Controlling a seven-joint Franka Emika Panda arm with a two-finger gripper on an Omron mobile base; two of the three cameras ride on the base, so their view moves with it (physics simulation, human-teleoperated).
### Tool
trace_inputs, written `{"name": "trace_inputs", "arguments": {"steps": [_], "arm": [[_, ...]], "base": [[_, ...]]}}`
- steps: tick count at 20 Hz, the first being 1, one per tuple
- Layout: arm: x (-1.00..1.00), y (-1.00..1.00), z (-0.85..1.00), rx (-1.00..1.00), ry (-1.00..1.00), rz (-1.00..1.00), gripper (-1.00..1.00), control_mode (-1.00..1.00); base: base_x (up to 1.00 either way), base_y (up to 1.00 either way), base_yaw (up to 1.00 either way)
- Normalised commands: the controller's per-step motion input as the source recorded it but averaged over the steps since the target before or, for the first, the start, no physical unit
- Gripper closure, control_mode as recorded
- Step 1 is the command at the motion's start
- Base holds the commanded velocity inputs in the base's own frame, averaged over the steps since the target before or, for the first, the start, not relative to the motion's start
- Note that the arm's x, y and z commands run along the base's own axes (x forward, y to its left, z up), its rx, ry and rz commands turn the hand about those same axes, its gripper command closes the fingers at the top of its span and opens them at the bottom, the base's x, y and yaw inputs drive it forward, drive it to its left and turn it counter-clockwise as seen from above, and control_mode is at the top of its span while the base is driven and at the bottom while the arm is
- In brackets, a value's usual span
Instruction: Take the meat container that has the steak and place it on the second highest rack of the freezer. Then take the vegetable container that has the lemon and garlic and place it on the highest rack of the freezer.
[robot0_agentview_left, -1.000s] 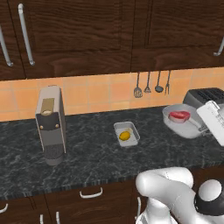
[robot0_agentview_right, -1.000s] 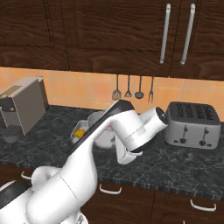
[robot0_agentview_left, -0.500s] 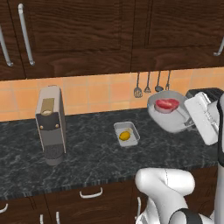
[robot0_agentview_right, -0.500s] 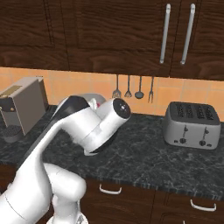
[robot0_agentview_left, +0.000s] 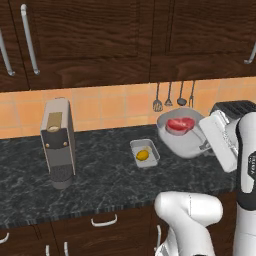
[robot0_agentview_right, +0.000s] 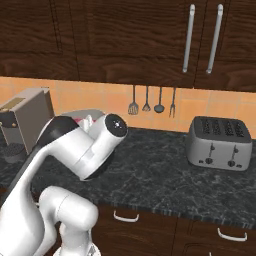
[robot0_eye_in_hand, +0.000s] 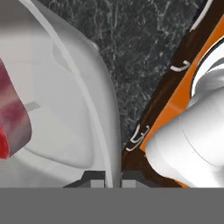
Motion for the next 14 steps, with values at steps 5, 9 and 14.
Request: {"name": "trace_inputs", "arguments": {"steps": [5, 9, 14], "arm": [[0.0, 0.0, 0.0, 0.0, 0.0, 0.0, 1.0, 1.0], [0.0, 0.0, 0.0, 0.0, 0.0, 0.0, 1.0, 1.0], [0.0, 0.0, 0.0, 0.0, 0.0, 0.0, 1.0, 1.0]], "base": [[-0.72, 0.61, -0.06], [-0.74, 0.47, -0.29], [-0.52, 0.24, -0.54]]}}
